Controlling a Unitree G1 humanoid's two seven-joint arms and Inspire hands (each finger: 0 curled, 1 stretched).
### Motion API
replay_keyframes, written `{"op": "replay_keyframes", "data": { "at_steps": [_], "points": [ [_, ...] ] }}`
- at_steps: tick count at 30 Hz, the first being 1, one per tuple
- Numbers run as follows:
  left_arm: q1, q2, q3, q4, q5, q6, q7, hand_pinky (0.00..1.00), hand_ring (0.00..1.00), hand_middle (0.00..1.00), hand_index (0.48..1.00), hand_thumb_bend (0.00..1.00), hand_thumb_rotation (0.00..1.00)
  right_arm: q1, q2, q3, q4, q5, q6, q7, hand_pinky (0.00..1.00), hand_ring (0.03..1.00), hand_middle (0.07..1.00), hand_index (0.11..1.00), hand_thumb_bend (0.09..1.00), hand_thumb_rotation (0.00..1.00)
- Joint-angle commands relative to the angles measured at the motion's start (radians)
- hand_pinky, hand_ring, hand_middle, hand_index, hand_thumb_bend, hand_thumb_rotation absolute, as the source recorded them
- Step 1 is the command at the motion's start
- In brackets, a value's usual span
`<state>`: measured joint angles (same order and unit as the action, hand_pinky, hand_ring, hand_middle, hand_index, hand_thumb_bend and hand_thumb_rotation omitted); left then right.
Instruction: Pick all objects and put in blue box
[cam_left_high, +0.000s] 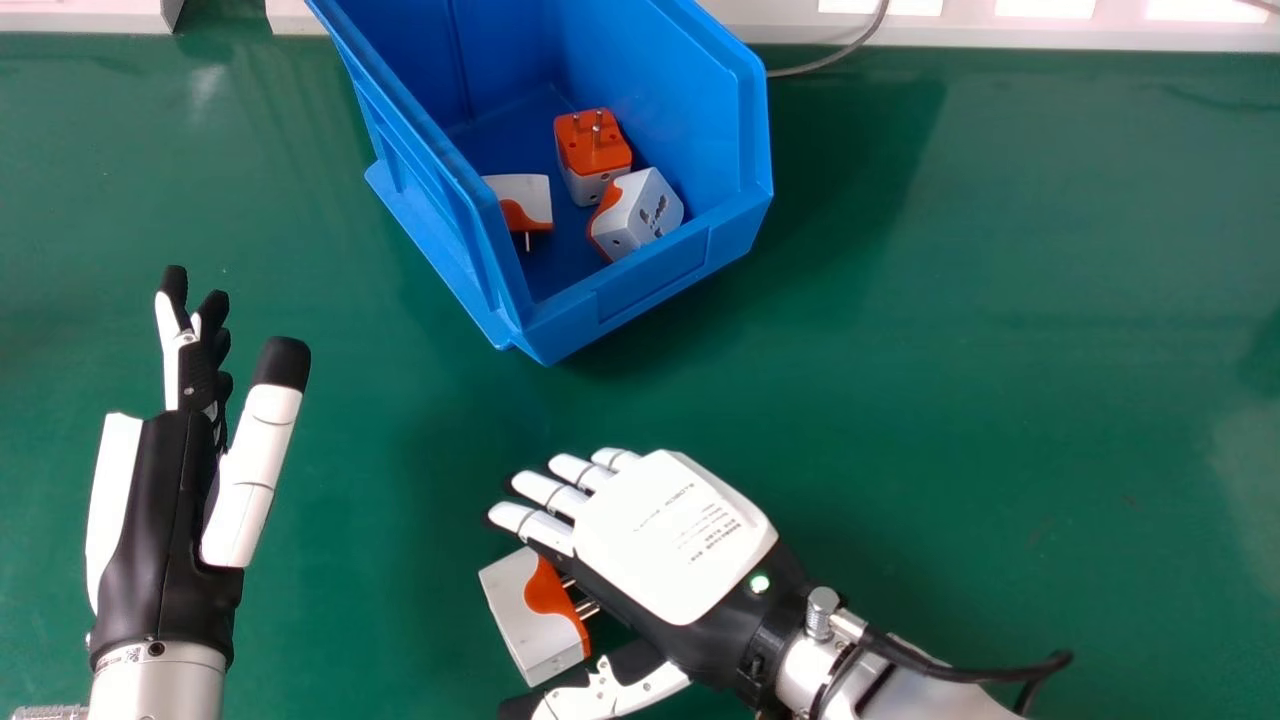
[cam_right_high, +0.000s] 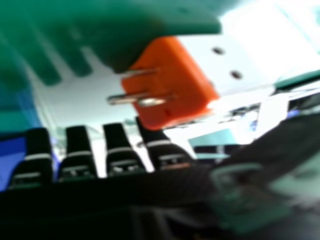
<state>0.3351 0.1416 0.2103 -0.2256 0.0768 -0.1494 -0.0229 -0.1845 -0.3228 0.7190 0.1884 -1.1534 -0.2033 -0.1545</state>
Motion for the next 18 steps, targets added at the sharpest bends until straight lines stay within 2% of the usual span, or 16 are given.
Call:
{"op": "replay_keyframes", "data": {
  "at_steps": [1, 2, 3, 4, 6, 8, 11, 13, 15, 18],
  "points": [
    [0.000, 0.007, -0.002, -0.035, -0.006, -0.004, -0.004, 1.00, 1.00, 1.00, 1.000, 0.85, 0.99, -0.040, -0.008, 0.011, 0.038, -0.008, -0.060, -0.120, 0.75, 0.789, 0.797, 0.807, 0.514, 1.00],
    [0.000, 0.006, -0.002, -0.039, -0.007, -0.003, -0.005, 1.00, 1.00, 1.00, 1.000, 0.85, 0.99, -0.055, -0.010, 0.014, 0.076, -0.001, -0.099, -0.184, 0.71, 0.746, 0.763, 0.784, 0.514, 1.00],
    [0.000, 0.006, -0.002, -0.041, -0.008, -0.002, -0.005, 1.00, 1.00, 1.00, 1.000, 0.85, 0.99, -0.068, -0.007, 0.015, 0.117, 0.012, -0.136, -0.240, 0.63, 0.655, 0.683, 0.727, 0.502, 0.99],
    [-0.001, 0.006, -0.002, -0.041, -0.009, -0.002, -0.006, 1.00, 1.00, 1.00, 1.000, 0.85, 0.99, -0.074, -0.004, 0.012, 0.142, 0.031, -0.164, -0.265, 0.63, 0.655, 0.683, 0.727, 0.502, 0.99],
    [0.001, 0.006, -0.002, -0.047, -0.010, 0.001, -0.007, 1.00, 1.00, 1.00, 1.000, 0.85, 0.98, -0.070, 0.001, -0.001, 0.157, 0.076, -0.194, -0.258, 0.32, 0.363, 0.405, 0.442, 0.421, 0.87],
    [0.004, 0.005, -0.002, -0.052, -0.011, 0.004, -0.007, 1.00, 1.00, 1.00, 1.000, 0.85, 0.98, -0.065, 0.002, -0.010, 0.155, 0.105, -0.206, -0.241, 0.22, 0.268, 0.320, 0.346, 0.383, 0.85],
    [0.007, 0.005, -0.003, -0.061, -0.009, 0.010, -0.006, 1.00, 1.00, 1.00, 1.000, 0.85, 0.98, -0.066, -0.009, -0.027, 0.140, 0.173, -0.251, -0.189, 0.15, 0.190, 0.257, 0.371, 0.354, 0.89],
    [0.010, 0.005, -0.003, -0.067, -0.008, 0.013, -0.006, 1.00, 1.00, 1.00, 1.000, 0.85, 0.98, -0.069, -0.010, -0.038, 0.144, 0.222, -0.287, -0.161, 0.14, 0.180, 0.247, 0.385, 0.346, 0.89],
    [0.011, 0.005, -0.003, -0.069, -0.009, 0.015, -0.007, 1.00, 1.00, 1.00, 1.000, 0.85, 0.98, -0.064, 0.004, -0.052, 0.159, 0.275, -0.309, -0.144, 0.12, 0.161, 0.226, 0.446, 0.323, 0.87],
    [0.016, 0.004, -0.003, -0.079, -0.008, 0.020, -0.008, 1.00, 1.00, 1.00, 1.000, 0.85, 0.98, -0.062, 0.033, -0.068, 0.197, 0.306, -0.333, -0.179, 0.11, 0.150, 0.213, 0.451, 0.310, 0.82]
  ]
}}
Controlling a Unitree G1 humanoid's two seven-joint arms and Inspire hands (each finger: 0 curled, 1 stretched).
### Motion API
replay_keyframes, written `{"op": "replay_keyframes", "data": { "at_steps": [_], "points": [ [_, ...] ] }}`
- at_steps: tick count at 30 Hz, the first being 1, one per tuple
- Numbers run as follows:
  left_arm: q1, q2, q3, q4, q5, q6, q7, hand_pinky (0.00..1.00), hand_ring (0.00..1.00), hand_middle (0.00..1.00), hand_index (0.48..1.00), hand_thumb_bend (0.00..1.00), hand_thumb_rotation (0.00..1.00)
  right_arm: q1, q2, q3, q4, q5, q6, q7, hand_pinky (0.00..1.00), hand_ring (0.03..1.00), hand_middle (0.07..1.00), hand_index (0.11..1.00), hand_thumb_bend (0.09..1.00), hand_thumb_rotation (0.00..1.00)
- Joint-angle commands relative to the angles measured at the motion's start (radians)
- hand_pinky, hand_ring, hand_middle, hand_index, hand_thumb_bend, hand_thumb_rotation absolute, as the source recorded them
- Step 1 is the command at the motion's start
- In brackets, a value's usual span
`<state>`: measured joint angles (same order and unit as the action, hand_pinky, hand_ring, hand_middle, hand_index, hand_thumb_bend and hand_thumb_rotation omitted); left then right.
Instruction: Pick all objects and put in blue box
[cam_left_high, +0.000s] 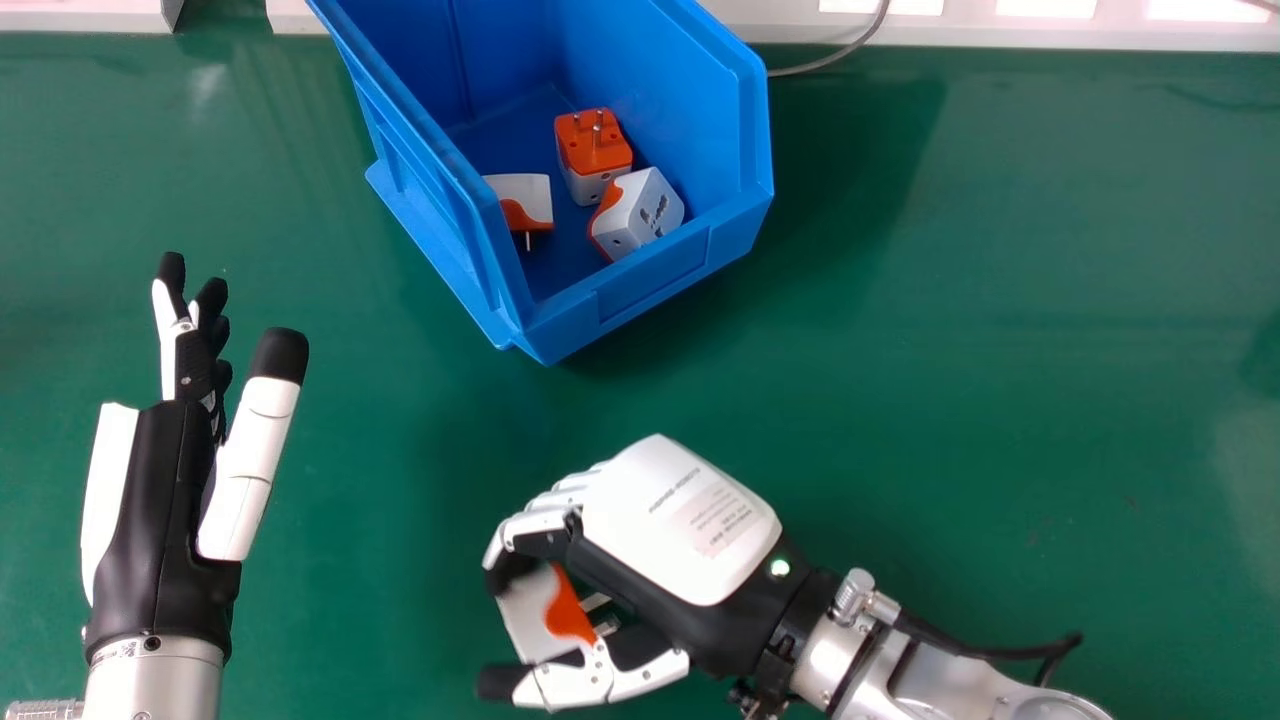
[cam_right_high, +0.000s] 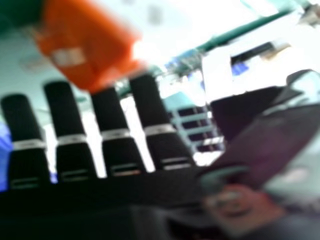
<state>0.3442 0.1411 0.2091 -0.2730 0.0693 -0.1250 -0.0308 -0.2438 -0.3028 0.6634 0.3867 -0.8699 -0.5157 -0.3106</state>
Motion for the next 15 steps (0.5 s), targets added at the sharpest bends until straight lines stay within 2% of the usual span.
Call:
{"op": "replay_keyframes", "data": {
  "at_steps": [1, 4, 9, 15],
  "points": [
    [0.009, 0.005, -0.001, -0.038, 0.000, -0.001, 0.000, 1.00, 1.00, 1.00, 1.000, 0.85, 0.98, -0.007, 0.019, -0.015, 0.012, 0.025, -0.031, -0.035, 0.11, 0.153, 0.216, 0.417, 0.302, 0.79],
    [0.012, 0.004, 0.000, -0.050, 0.000, 0.010, 0.000, 1.00, 1.00, 1.00, 1.000, 0.87, 0.99, -0.029, 0.024, -0.017, 0.046, 0.009, -0.052, -0.064, 0.12, 0.156, 0.218, 0.335, 0.287, 0.75],
    [0.009, 0.004, 0.001, -0.056, -0.003, 0.022, -0.002, 1.00, 1.00, 1.00, 1.000, 0.88, 0.99, -0.052, 0.026, -0.019, 0.070, -0.019, -0.039, -0.083, 0.12, 0.160, 0.221, 0.297, 0.292, 0.75],
    [0.007, 0.005, 0.003, -0.056, -0.008, 0.026, -0.004, 1.00, 1.00, 1.00, 1.000, 0.88, 0.99, -0.046, 0.028, -0.027, 0.055, -0.018, -0.003, -0.052, 0.15, 0.192, 0.245, 0.283, 0.307, 0.77]
  ]
}}
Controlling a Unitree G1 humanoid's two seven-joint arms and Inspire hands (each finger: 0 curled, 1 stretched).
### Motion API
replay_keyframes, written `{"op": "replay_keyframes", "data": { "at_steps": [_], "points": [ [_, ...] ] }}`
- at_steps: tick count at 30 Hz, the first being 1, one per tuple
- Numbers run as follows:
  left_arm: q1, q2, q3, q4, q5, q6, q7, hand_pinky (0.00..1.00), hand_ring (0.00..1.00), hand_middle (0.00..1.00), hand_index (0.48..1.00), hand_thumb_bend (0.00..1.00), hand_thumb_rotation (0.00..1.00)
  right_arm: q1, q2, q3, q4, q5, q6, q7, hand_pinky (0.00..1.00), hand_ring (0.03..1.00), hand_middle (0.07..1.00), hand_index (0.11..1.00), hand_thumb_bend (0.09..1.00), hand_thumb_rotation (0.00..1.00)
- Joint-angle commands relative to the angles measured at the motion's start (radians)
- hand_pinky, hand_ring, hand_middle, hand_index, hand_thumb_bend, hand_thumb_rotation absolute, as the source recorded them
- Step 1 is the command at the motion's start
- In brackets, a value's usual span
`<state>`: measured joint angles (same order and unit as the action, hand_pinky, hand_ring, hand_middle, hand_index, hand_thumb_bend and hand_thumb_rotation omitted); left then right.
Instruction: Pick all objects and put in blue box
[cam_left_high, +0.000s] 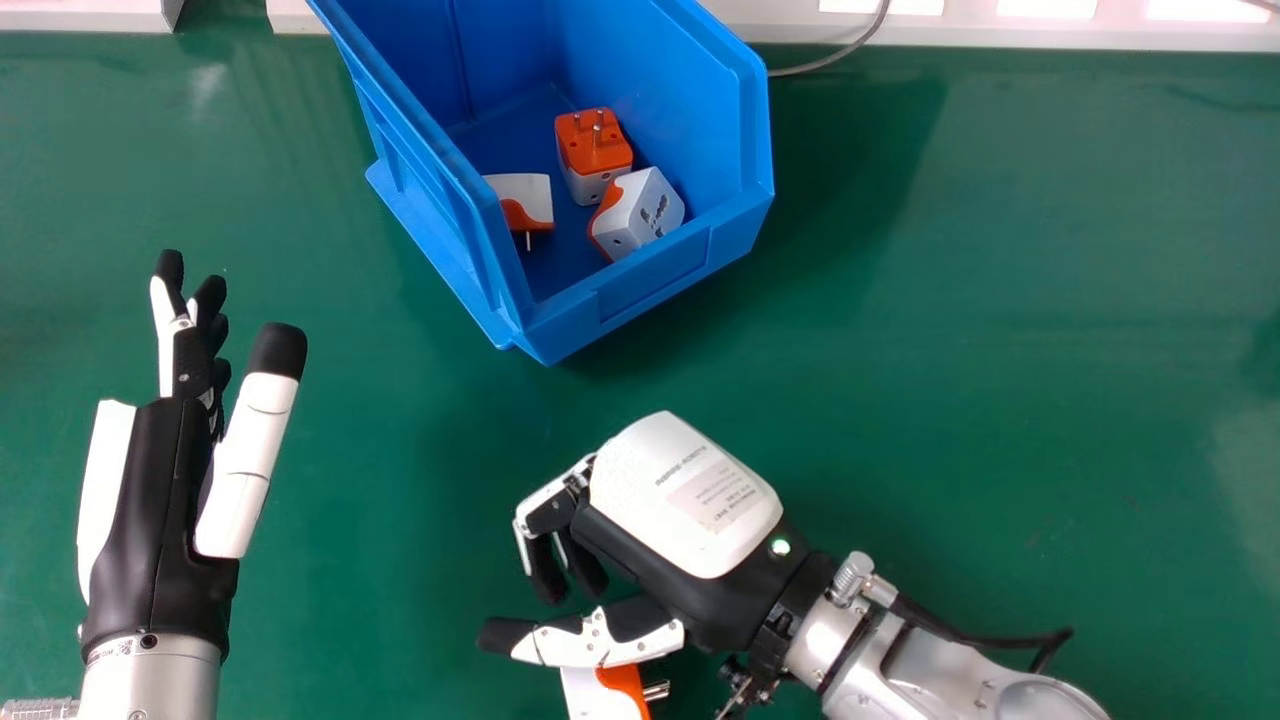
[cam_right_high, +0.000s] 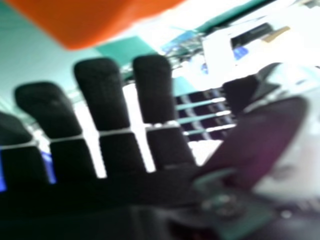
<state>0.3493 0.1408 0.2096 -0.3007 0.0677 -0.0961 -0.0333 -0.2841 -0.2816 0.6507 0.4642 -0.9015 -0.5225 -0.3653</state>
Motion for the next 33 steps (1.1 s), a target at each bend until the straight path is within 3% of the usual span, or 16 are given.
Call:
{"op": "replay_keyframes", "data": {
  "at_steps": [1, 7, 11, 15, 20, 24, 28, 31, 33],
  "points": [
    [0.002, 0.006, 0.003, -0.028, -0.007, -0.003, -0.002, 1.00, 1.00, 1.00, 1.000, 0.88, 0.99, -0.003, 0.007, -0.016, -0.024, 0.016, 0.006, 0.004, 0.15, 0.191, 0.246, 0.281, 0.308, 0.77],
    [-0.003, 0.006, 0.003, -0.022, -0.009, -0.004, -0.005, 1.00, 1.00, 1.00, 1.000, 0.87, 0.99, 0.015, -0.007, -0.041, -0.046, 0.026, 0.004, -0.010, 0.14, 0.181, 0.241, 0.272, 0.310, 0.78],
    [-0.006, 0.007, 0.007, -0.012, -0.012, -0.010, -0.008, 1.00, 1.00, 1.00, 1.000, 0.87, 0.99, 0.026, -0.041, -0.071, -0.049, -0.009, -0.007, -0.114, 0.12, 0.156, 0.217, 0.236, 0.320, 0.77],
    [0.001, 0.012, 0.019, 0.007, -0.020, -0.030, -0.015, 1.00, 1.00, 1.00, 1.000, 0.86, 0.99, 0.097, -0.078, -0.171, -0.088, 0.055, 0.032, -0.163, 0.12, 0.150, 0.212, 0.229, 0.322, 0.77],
    [0.009, 0.018, 0.034, 0.042, -0.033, -0.057, -0.025, 1.00, 1.00, 1.00, 1.000, 0.82, 0.98, 0.189, -0.047, -0.264, -0.166, 0.202, 0.022, -0.130, 0.20, 0.246, 0.306, 0.341, 0.420, 0.97],
    [-0.003, 0.027, 0.044, 0.091, -0.037, -0.082, -0.029, 1.00, 1.00, 1.00, 1.000, 0.82, 0.97, 0.203, -0.037, -0.333, -0.193, 0.242, 0.015, -0.164, 0.24, 0.296, 0.357, 0.457, 0.394, 1.00],
    [-0.001, 0.033, 0.049, 0.097, -0.040, -0.081, -0.031, 1.00, 1.00, 1.00, 1.000, 0.83, 0.96, 0.195, -0.016, -0.408, -0.190, 0.283, 0.013, -0.191, 0.27, 0.319, 0.377, 0.483, 0.379, 1.00],
    [0.004, 0.038, 0.054, 0.106, -0.057, -0.098, -0.043, 1.00, 1.00, 1.00, 1.000, 0.84, 0.96, 0.186, 0.007, -0.448, -0.163, 0.319, -0.008, -0.212, 0.32, 0.386, 0.436, 0.518, 0.363, 1.00],
    [-0.011, 0.052, 0.066, 0.154, -0.095, -0.138, -0.075, 1.00, 1.00, 1.00, 1.000, 0.83, 0.96, 0.173, 0.052, -0.480, -0.108, 0.390, -0.039, -0.220, 0.34, 0.409, 0.459, 0.530, 0.357, 1.00]
  ]
}}
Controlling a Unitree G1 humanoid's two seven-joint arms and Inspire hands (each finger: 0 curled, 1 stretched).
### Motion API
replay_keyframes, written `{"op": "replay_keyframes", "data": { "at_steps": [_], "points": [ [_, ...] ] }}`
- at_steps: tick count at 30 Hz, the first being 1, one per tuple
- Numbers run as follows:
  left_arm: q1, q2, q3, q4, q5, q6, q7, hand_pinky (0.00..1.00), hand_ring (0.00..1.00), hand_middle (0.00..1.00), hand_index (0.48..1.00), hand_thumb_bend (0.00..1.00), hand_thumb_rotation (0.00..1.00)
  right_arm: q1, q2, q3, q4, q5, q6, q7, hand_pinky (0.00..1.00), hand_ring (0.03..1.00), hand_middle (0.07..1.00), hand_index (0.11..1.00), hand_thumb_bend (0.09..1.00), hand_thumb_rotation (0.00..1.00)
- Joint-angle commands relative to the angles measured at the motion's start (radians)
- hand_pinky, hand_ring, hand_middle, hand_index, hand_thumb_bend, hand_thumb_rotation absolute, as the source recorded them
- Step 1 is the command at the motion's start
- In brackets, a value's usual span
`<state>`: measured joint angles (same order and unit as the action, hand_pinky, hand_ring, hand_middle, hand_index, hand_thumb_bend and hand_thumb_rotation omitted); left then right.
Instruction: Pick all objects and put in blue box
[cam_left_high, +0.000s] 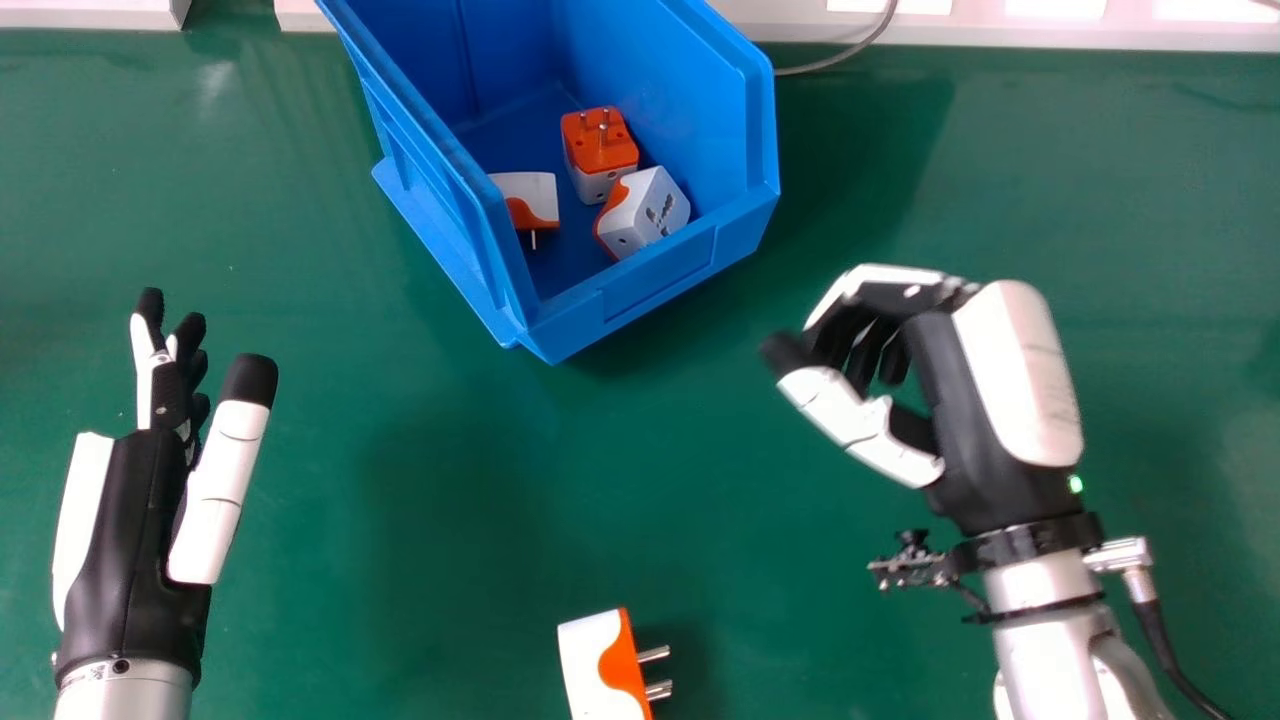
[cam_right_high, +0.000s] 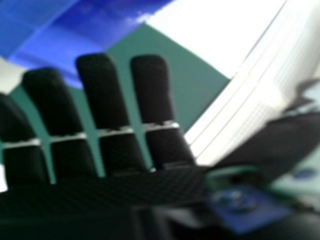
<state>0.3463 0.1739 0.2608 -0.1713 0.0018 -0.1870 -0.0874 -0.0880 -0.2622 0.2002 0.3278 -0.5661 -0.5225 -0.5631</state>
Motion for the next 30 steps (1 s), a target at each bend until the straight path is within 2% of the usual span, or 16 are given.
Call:
{"op": "replay_keyframes", "data": {
  "at_steps": [1, 2, 5, 8, 11, 13, 17, 21, 28, 30],
  "points": [
    [-0.015, 0.025, 0.019, 0.046, -0.045, -0.065, -0.036, 1.00, 1.00, 1.00, 1.000, 0.83, 0.96, -0.031, 0.053, -0.042, 0.057, 0.089, -0.055, -0.021, 0.34, 0.409, 0.459, 0.530, 0.357, 1.00],
    [-0.021, 0.031, 0.023, 0.062, -0.055, -0.078, -0.046, 1.00, 1.00, 1.00, 1.000, 0.82, 0.95, -0.038, 0.070, -0.050, 0.084, 0.116, -0.070, -0.017, 0.35, 0.435, 0.488, 0.547, 0.378, 1.00],
    [-0.030, 0.043, 0.030, 0.091, -0.068, -0.098, -0.063, 1.00, 1.00, 1.00, 1.000, 0.80, 0.94, -0.060, 0.112, -0.070, 0.155, 0.194, -0.099, 0.023, 0.38, 0.488, 0.551, 0.593, 0.439, 1.00],
    [-0.032, 0.056, 0.034, 0.099, -0.070, -0.105, -0.072, 1.00, 1.00, 1.00, 1.000, 0.78, 0.93, -0.058, 0.135, -0.083, 0.156, 0.240, -0.078, 0.071, 0.43, 0.558, 0.638, 0.670, 0.530, 1.00],
    [-0.038, 0.069, 0.038, 0.120, -0.072, -0.127, -0.082, 1.00, 1.00, 1.00, 1.000, 0.77, 0.93, -0.046, 0.136, -0.089, 0.123, 0.241, -0.054, 0.102, 0.45, 0.605, 0.696, 0.722, 0.587, 1.00],
    [-0.039, 0.073, 0.040, 0.123, -0.073, -0.131, -0.086, 1.00, 1.00, 1.00, 1.000, 0.77, 0.92, -0.043, 0.135, -0.092, 0.115, 0.234, -0.048, 0.110, 0.48, 0.643, 0.740, 0.763, 0.640, 1.00],
    [-0.040, 0.076, 0.038, 0.124, -0.069, -0.136, -0.088, 1.00, 1.00, 1.00, 0.999, 0.78, 0.92, -0.039, 0.131, -0.101, 0.110, 0.229, -0.042, 0.126, 0.49, 0.651, 0.755, 0.776, 0.669, 1.00],
    [-0.049, 0.081, 0.037, 0.146, -0.067, -0.145, -0.087, 1.00, 1.00, 0.99, 0.997, 0.79, 0.93, -0.043, 0.131, -0.105, 0.121, 0.225, -0.043, 0.131, 0.49, 0.651, 0.757, 0.776, 0.661, 1.00],
    [-0.051, 0.074, 0.034, 0.150, -0.071, -0.145, -0.083, 1.00, 0.99, 0.99, 0.992, 0.83, 0.93, -0.042, 0.133, -0.111, 0.118, 0.202, -0.030, 0.119, 0.49, 0.656, 0.765, 0.770, 0.659, 1.00],
    [-0.046, 0.072, 0.033, 0.140, -0.068, -0.143, -0.080, 1.00, 0.99, 0.99, 0.991, 0.83, 0.93, -0.040, 0.135, -0.112, 0.116, 0.195, -0.027, 0.116, 0.49, 0.656, 0.765, 0.770, 0.659, 1.00]
  ]
}}
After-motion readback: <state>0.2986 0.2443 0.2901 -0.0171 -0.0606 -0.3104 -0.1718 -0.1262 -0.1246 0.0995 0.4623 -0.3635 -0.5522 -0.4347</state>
